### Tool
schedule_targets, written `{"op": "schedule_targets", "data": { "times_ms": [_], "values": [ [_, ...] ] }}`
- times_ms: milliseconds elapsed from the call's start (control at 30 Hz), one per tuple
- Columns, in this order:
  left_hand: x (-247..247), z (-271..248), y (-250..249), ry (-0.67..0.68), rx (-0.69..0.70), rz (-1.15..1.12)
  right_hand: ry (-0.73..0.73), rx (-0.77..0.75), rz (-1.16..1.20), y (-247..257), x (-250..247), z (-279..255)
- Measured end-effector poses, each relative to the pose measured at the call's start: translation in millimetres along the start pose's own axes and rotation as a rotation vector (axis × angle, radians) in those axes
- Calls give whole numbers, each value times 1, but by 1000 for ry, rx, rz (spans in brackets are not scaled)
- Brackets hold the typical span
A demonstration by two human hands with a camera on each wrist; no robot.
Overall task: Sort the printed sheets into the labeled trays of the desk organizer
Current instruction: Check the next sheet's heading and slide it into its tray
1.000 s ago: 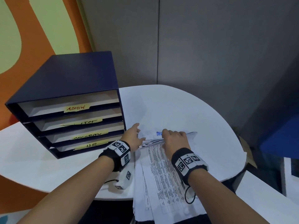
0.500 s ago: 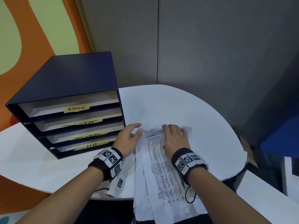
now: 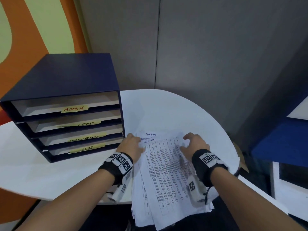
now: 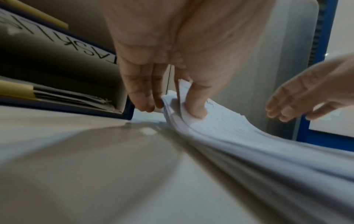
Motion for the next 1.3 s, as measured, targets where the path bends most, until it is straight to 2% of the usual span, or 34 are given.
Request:
{"op": "schedule_targets", "data": {
  "times_ms": [100,200,267,333,400,433,600,767,933,1033,1167,1233,1300],
  "values": [
    [-10,-6,-4,-144,76,-50,-6,27,5,-6,-2,-5],
    [-29,-21,-8,-285,187,-257,2,-5,121,-1,-2,-9],
    [-44,-29,-6,-289,200,-479,19,-58,274,9,-5,-15],
    [-57,-34,3,-268,171,-654,6,-89,547,19,-14,-20],
    [-69,-40,17,-277,125,-769,27,-92,747,29,-22,-23],
    [-75,-43,27,-287,100,-806,36,-117,765,34,-23,-22],
    [-93,-53,78,-368,-90,-950,151,-249,731,74,-3,-32],
    [-97,-67,117,-449,-253,-940,163,-311,658,113,20,-33],
    [-86,-89,152,-451,-418,-986,288,-387,542,151,37,-47],
    [-104,-99,164,-526,-420,-958,314,-390,561,168,44,-56],
    [-145,-104,173,-597,-334,-908,311,-396,590,189,41,-60],
    [-150,-100,186,-527,-340,-921,327,-400,559,195,40,-60],
    [-139,-97,207,-397,-442,-912,396,-381,480,198,48,-61]
  ]
}}
Point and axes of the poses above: each hand's wrist, its own z-axis towards the middle knuckle, its own x-axis out of the palm, y = z × x, the point moved 5 cm from there along z, towards the middle knuckle, and after that the axes turned 3 degrees about -x, right-handed, at the moved point
